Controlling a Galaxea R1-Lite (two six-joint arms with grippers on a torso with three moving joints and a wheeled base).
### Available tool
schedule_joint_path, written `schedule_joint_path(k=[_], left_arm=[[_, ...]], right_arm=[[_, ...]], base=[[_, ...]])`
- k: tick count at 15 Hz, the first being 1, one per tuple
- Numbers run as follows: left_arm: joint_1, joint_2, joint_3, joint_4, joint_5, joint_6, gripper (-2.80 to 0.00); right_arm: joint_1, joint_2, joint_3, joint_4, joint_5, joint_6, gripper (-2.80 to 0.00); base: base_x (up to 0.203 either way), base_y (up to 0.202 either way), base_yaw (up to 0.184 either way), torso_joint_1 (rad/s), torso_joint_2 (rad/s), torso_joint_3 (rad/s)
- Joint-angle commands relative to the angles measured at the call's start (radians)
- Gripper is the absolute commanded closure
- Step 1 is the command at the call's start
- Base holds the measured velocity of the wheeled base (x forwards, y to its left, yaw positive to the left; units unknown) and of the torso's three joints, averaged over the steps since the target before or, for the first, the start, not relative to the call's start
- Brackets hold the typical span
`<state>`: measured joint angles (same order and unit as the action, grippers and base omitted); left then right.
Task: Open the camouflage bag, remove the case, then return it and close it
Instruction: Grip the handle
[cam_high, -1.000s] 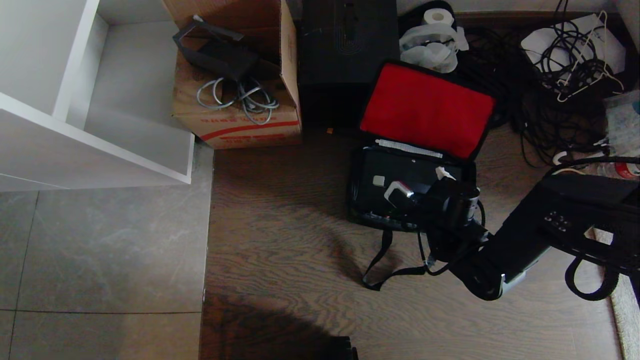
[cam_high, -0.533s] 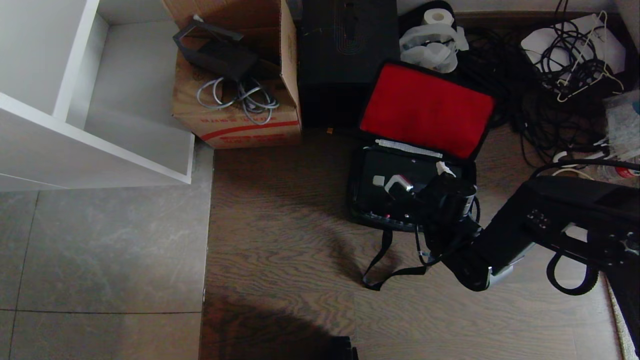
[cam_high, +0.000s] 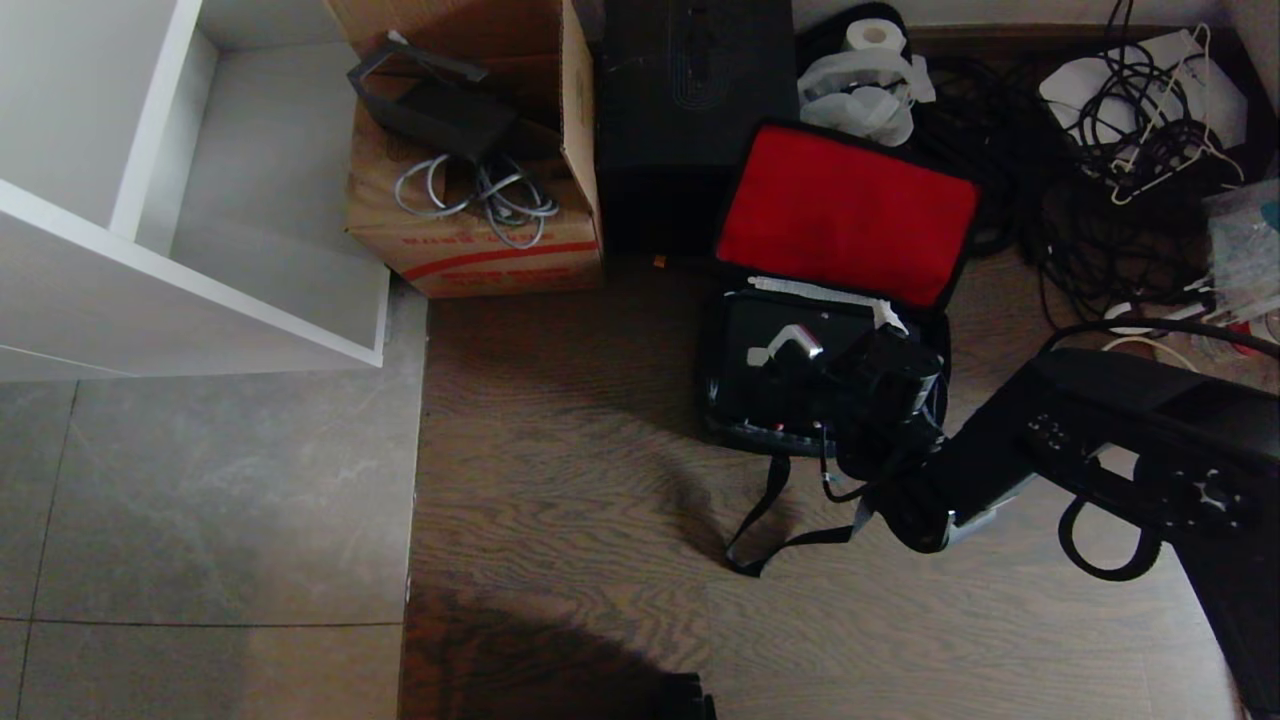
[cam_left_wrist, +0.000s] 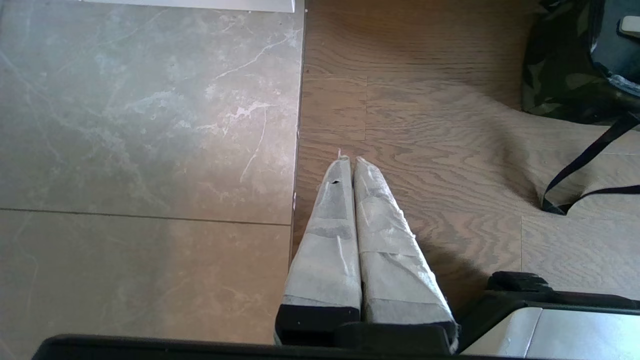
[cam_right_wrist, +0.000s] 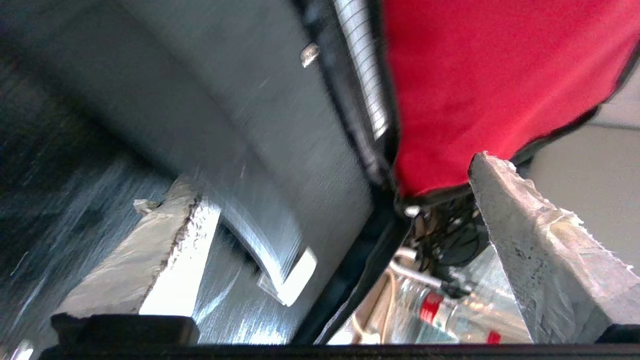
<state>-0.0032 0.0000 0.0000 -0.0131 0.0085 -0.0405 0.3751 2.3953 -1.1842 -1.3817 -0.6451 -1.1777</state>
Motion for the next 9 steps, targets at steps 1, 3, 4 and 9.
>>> schedule_joint_path(k=[1, 3, 4, 9], left_arm=[[0.000, 0.000, 0.001, -0.001, 0.001, -0.001, 0.00], [0.000, 0.000, 0.001, -0.001, 0.001, -0.001, 0.00], [0.000, 0.000, 0.001, -0.001, 0.001, -0.001, 0.00], [0.000, 0.000, 0.002, -0.001, 0.001, -0.001, 0.00]], right_arm=[[-0.008, 0.017, -0.049, -0.003, -0.006, -0.007, -2.80], [-0.009, 0.018, -0.074, 0.006, -0.027, -0.007, -2.80], [-0.009, 0.020, -0.071, 0.007, -0.028, -0.005, -2.80], [-0.008, 0.038, -0.046, 0.001, -0.025, 0.022, -2.80]], base=[[0.000, 0.000, 0.000, 0.000, 0.00, 0.000], [0.000, 0.000, 0.000, 0.000, 0.00, 0.000], [0.000, 0.000, 0.000, 0.000, 0.00, 0.000], [0.000, 0.000, 0.000, 0.000, 0.00, 0.000]])
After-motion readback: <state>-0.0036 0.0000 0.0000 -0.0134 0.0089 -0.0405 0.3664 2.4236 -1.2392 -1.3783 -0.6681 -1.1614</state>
